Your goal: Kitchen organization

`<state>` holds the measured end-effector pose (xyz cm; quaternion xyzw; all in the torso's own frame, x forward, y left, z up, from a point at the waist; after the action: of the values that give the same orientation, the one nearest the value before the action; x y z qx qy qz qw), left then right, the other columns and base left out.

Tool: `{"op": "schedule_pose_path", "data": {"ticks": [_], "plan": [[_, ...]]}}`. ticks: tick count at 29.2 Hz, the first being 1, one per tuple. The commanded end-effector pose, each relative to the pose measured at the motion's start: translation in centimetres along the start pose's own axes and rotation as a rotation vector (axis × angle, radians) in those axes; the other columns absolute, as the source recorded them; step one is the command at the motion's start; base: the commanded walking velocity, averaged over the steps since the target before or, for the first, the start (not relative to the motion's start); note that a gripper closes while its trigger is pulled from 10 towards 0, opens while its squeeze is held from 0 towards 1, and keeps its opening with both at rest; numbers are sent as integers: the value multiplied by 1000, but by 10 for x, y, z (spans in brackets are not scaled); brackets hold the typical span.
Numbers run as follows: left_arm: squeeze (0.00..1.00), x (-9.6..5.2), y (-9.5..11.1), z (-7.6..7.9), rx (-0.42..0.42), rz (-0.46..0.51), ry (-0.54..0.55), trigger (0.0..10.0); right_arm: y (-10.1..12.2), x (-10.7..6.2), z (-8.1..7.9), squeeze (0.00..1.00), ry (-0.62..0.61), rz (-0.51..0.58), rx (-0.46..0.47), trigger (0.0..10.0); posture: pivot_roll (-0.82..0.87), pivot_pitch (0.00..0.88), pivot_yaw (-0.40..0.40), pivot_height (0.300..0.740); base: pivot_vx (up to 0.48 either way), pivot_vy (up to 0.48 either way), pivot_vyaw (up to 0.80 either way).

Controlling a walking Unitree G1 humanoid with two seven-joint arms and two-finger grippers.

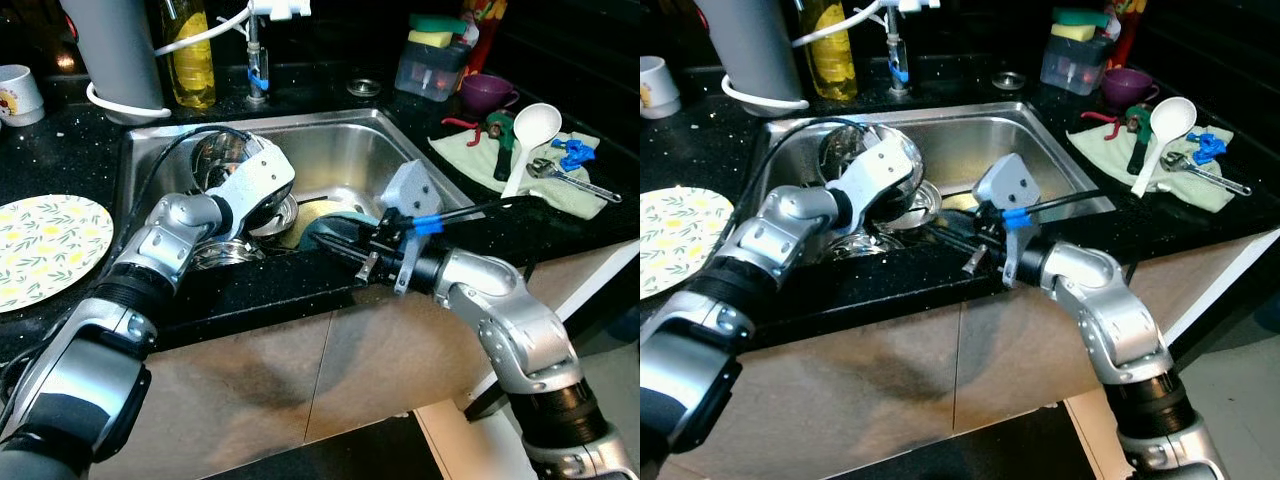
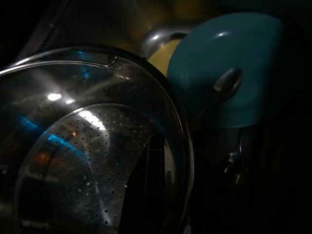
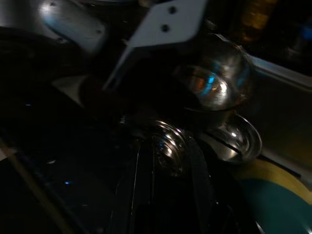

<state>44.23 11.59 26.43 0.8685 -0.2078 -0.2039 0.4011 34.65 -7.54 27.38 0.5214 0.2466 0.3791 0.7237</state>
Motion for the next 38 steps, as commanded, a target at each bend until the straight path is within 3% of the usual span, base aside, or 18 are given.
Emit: {"op": "schedule_pose_path", "data": {"ticks": [1, 8, 25, 26, 27, 33, 34, 35, 36, 38], "plan": [[0, 2, 8, 1, 2, 34, -17, 0, 0, 0, 4, 0, -17, -19, -7, 10000, -1, 209, -11, 740, 0, 0, 0], [0, 6, -9, 14, -88, 18, -80, 0, 0, 12, 15, 0, -47, -49, -21, 10000, -7, 221, -13, 740, 0, 0, 0], [0, 6, -22, 16, -109, -18, -97, 0, -2, 26, 18, 0, -21, -55, -1, 10000, -4, 206, -16, 740, 0, 0, 0], [0, 6, -22, 17, -112, -21, -102, 2353, -2, 26, 18, 0, -21, -55, -1, 10000, -5, 204, -16, 740, 0, 0, 0], [1000, 6, -22, 16, -126, -21, -102, 10000, -2, 26, 18, 0, -20, -54, -1, 10000, -6, 200, -16, 740, 0, 0, 0], [1000, 5, -21, 13, -94, -33, -91, 10000, -2, 26, 19, 0, -20, -50, -2, 10000, -6, 194, -16, 740, 0, 0, 0], [408, 5, -20, 11, -83, -31, -88, 10000, -2, 26, 20, 0, -20, -50, -3, 10000, -5, 192, -16, 740, 0, 0, 0], [408, 5, -20, 11, -83, -31, -88, 10000, -2, 26, 20, 0, -20, -50, -3, 10000, -5, 192, -16, 740, 0, 0, 0], [0, 5, -19, 9, -78, -27, -84, 10000, -1, 26, 20, 0, -21, -48, -4, 10000, -4, 190, -16, 740, 0, 0, 0], [0, 4, -17, 7, -80, -20, -81, 10000, -1, 27, 21, 0, -21, -46, -5, 10000, -4, 190, -16, 740, 0, 0, 0]]}}
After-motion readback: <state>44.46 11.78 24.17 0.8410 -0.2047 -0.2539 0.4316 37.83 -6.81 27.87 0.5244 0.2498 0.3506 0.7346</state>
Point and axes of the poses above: a point about 5 cm out from each wrist's last joint towards the gripper, its own x axis pointing out of the wrist towards the gripper, its own y axis along the axis of the wrist's last joint, z = x × y, the point moved 4 cm from there along x, pointing out of the wrist towards the gripper, and after that the axes turned 2 degrees about -x, right-handed, at the moved point
